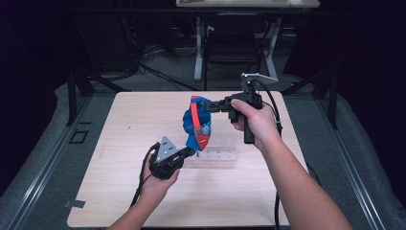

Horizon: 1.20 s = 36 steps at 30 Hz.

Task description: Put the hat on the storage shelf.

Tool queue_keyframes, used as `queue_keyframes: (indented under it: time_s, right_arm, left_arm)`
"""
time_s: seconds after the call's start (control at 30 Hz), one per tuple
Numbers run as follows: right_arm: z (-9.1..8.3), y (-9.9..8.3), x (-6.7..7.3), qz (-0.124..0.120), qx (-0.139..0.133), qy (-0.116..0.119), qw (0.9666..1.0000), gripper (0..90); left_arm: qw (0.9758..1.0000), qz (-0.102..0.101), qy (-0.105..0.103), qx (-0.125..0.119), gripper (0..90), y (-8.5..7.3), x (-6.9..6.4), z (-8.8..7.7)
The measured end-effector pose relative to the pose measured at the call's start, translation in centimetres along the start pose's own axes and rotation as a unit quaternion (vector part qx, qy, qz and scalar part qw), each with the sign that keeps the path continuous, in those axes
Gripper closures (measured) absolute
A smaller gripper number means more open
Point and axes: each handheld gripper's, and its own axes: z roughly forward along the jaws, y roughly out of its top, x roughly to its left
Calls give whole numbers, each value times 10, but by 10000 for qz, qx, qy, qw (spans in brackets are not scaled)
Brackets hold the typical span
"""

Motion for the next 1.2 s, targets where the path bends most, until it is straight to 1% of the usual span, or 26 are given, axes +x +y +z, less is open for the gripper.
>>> queue_keyframes:
  time_s: [0.13, 0.27, 0.3, 0.4, 0.5, 0.6, 0.67, 0.8, 0.87, 0.97, 1.03, 1.1, 1.2]
  right_arm:
    - [1, 0, -5, 24, -1, 20, 10000, 898]
    - [3, -1, -10, 61, 3, -4, 10000, 898]
    - [4, -1, -12, 61, -10, 0, 10000, 898]
    - [6, -2, -13, 44, 7, -68, 10000, 897]
    - [9, -1, -14, 40, 2, -119, 9999, 897]
    - [11, -1, -15, 43, 29, -138, 9999, 896]
    - [12, -1, -17, 36, 37, -152, 9999, 895]
    - [12, -2, -21, 66, 13, -250, 9997, 895]
    - [12, -2, -24, 45, 15, -325, 9995, 894]
    - [12, -2, -27, -15, -25, -525, 9986, 892]
    - [11, -1, -29, -48, -54, -612, 9981, 892]
    - [9, 0, -31, -116, -128, -810, 9966, 891]
    - [8, 0, -36, -109, -178, -1006, 9947, 885]
  left_arm:
    - [10000, -45, -12, 20, 885, -1, 0, 3]
    - [9999, 0, 53, 91, 885, -2, 0, 6]
    - [9999, -14, 58, 95, 885, -2, 0, 6]
    - [9999, -40, 49, 124, 884, -5, 0, 8]
    - [9998, 11, 110, 181, 884, -7, -2, 10]
    - [9998, -40, 111, 168, 884, -10, -3, 13]
    - [9997, -35, 121, 204, 885, -12, -3, 15]
    - [9996, -83, 106, 236, 884, -16, -3, 18]
    - [9996, -102, 108, 243, 884, -17, -2, 19]
    - [9995, -136, 98, 256, 885, -19, -1, 20]
    - [9995, -153, 87, 268, 884, -20, 0, 20]
    - [9994, -169, 78, 303, 885, -21, 1, 22]
    - [9990, -182, 67, 395, 885, -26, 1, 23]
